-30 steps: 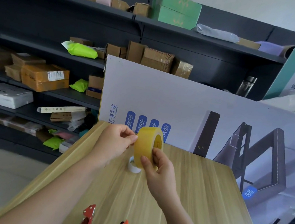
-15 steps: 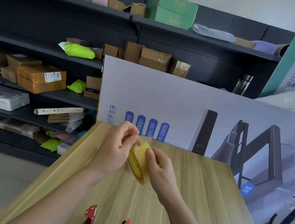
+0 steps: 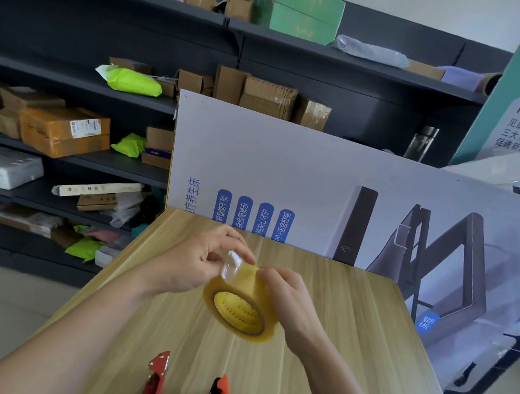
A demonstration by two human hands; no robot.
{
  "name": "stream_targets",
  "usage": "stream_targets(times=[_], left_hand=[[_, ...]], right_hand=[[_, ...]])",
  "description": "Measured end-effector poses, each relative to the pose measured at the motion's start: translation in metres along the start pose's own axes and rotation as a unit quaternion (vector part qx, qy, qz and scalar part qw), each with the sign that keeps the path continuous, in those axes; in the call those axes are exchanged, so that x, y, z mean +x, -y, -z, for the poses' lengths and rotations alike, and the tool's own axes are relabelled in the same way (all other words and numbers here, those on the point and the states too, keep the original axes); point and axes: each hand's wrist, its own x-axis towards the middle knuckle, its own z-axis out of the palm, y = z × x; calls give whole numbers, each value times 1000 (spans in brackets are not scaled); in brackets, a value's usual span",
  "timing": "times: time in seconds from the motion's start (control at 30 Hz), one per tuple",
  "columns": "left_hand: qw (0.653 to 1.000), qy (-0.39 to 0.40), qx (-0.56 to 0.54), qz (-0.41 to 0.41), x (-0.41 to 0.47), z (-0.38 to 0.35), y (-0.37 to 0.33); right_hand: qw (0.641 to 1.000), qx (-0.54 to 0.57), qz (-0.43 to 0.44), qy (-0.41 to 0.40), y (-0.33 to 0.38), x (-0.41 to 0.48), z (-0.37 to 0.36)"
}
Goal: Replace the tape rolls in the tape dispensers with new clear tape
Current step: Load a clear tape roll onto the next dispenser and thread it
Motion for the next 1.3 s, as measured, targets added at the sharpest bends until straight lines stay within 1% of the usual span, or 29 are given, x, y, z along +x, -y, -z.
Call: stream_targets(times=[0.07, 0.13, 0.23, 0.3, 0.37, 0.4, 0.47, 0.57, 0.63, 0.67, 0.77, 0.83, 0.93, 0.97, 1.03, 1.1, 1.2, 1.3], left_hand=[[999, 29, -34, 22, -2, 1, 6], [993, 45, -91, 53, -6, 0, 15], [986, 18, -138, 96, -14, -8, 35], [975, -13, -172, 140, -22, -19, 49], [952, -40, -219, 212, -33, -33, 66], [932, -49, -251, 257, -39, -41, 75], [891, -52, -307, 329, -51, -54, 95], [849, -40, -383, 361, -67, -69, 117], [828, -29, -427, 362, -76, -75, 127], [823, -21, -434, 365, -80, -78, 131], [824, -13, -412, 389, -90, -88, 143], [820, -12, -397, 412, -96, -96, 150], [815, 1, -383, 435, -105, -105, 160], [815, 10, -374, 443, -109, -107, 165], [817, 38, -350, 457, -115, -112, 172], [818, 78, -324, 468, -114, -117, 174], [821, 119, -293, 475, -105, -127, 175], [822, 141, -262, 484, -98, -138, 177]], right_hand=[[1000, -11, -14, 13, -2, 0, 0], [999, -20, -37, 35, -6, 1, -2], [996, -8, -66, 64, -19, 3, -4], [992, 20, -65, 104, -32, 2, -5], [983, 1, -62, 171, -51, -1, -7], [979, -25, -64, 193, -62, -2, -10], [979, -60, -74, 181, -82, -4, -17], [984, -18, -117, 131, -108, -6, -26], [981, 10, -147, 124, -122, -8, -31], [979, 16, -161, 123, -129, -9, -34], [973, 13, -191, 127, -151, -15, -42], [969, 29, -207, 129, -165, -20, -47], [964, 45, -250, 81, -185, -25, -53], [961, 16, -270, 55, -193, -26, -54], [947, -106, -304, 13, -212, -28, -55], [922, -195, -334, 25, -226, -33, -57], [900, -237, -357, 77, -238, -38, -63], [903, -239, -346, 90, -241, -39, -65]])
